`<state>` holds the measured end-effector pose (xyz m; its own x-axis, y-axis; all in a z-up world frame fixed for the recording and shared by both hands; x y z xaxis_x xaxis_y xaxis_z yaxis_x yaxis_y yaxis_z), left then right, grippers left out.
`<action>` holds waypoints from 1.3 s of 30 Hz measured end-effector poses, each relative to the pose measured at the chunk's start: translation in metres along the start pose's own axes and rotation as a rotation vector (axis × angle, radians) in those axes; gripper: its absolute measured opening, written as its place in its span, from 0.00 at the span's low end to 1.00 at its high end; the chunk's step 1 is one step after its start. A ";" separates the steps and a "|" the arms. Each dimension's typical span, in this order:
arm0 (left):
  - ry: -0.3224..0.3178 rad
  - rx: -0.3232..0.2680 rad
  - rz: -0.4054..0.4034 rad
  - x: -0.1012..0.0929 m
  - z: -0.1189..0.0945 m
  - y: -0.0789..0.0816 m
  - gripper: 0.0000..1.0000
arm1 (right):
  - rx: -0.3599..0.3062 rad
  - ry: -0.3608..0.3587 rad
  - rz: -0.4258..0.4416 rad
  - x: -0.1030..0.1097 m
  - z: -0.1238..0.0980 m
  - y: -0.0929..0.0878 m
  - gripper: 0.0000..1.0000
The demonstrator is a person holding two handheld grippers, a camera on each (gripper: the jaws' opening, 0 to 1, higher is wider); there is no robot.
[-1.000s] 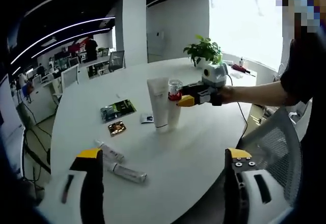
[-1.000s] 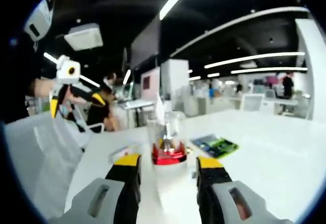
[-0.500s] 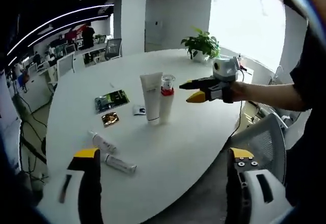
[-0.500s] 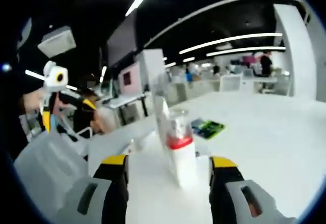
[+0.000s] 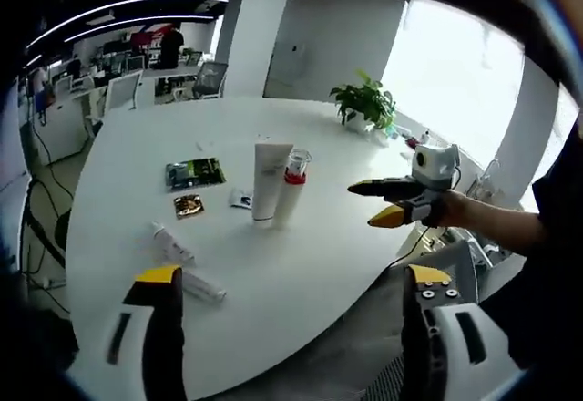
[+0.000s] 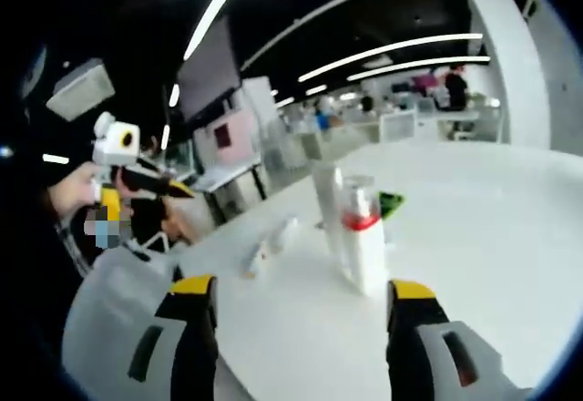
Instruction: Arrange the skincare products in the storage area until every visible bottle or jar stands upright without overlapping.
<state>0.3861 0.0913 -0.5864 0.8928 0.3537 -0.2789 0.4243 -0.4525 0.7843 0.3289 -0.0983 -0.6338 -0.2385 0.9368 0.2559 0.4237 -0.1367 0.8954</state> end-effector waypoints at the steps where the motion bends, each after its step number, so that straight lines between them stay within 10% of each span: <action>1: 0.002 0.003 0.001 0.001 -0.001 -0.001 0.95 | 0.004 -0.006 -0.002 0.002 -0.004 0.002 0.73; 18: 0.084 0.011 -0.054 0.035 -0.029 -0.017 0.95 | -0.014 -0.139 -0.013 0.005 -0.056 0.040 0.96; 39: 0.191 0.096 -0.086 0.060 -0.025 -0.053 0.91 | -0.009 -0.196 0.096 -0.002 -0.066 0.021 0.99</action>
<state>0.4136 0.1569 -0.6309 0.8118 0.5388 -0.2250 0.5180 -0.4867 0.7034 0.2801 -0.1239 -0.5912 -0.0228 0.9638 0.2656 0.4287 -0.2306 0.8735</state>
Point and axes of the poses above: the point that each gripper's makers call its tool centre point, and the gripper's own axes: z roughly forward along the fingers, x roughly to its left, y roughly out of its top, the point moved 1 cm from there along -z, roughly backward along the fingers, and after that the axes turned 3 degrees about -y, right-handed, at the moved point
